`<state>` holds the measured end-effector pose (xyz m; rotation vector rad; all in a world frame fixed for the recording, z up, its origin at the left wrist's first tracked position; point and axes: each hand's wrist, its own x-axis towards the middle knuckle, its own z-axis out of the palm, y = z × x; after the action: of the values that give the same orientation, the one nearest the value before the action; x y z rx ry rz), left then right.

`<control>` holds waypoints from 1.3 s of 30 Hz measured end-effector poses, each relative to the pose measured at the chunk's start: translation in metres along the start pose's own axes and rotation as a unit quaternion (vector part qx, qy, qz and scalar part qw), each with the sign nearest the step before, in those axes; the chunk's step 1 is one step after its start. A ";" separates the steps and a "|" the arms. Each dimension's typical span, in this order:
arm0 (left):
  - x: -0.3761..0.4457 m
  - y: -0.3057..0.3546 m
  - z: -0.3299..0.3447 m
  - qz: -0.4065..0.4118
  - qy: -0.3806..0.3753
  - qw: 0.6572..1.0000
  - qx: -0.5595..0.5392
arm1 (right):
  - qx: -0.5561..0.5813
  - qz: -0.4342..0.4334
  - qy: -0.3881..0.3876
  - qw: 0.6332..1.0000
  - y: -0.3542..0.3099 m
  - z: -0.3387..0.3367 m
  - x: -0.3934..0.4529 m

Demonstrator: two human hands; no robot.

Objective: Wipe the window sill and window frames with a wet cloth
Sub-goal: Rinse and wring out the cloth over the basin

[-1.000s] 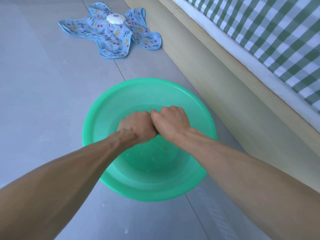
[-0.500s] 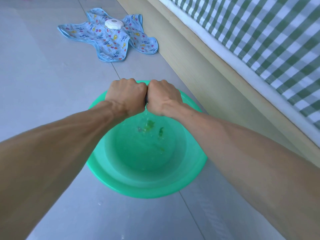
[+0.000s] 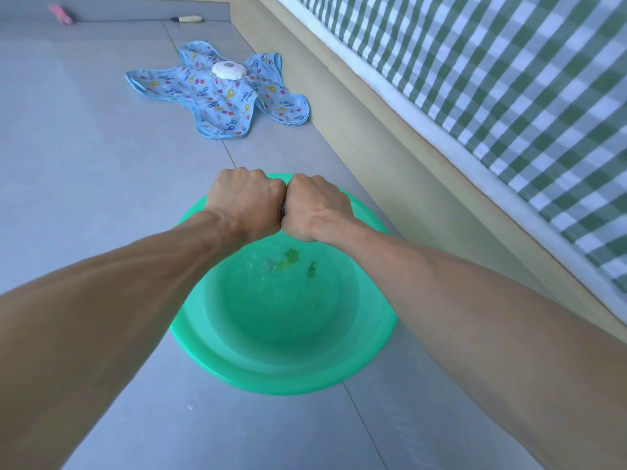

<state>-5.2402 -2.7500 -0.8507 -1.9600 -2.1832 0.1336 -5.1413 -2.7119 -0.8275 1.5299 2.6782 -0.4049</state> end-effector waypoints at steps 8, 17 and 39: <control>-0.005 0.010 0.008 0.016 -0.028 0.999 0.009 | 0.010 0.012 -0.043 0.999 0.010 0.012 0.000; 0.005 0.009 0.026 -0.102 -0.132 0.928 -0.334 | 0.149 -0.040 -0.025 0.988 0.049 0.032 0.009; -0.051 -0.002 0.066 -0.350 -0.041 0.734 -0.581 | 0.376 -0.053 -0.092 0.920 0.026 0.068 0.055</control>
<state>-5.2513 -2.7960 -0.9196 -1.1504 -3.2400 -1.6287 -5.1547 -2.6694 -0.9073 1.3434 2.5765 -1.6432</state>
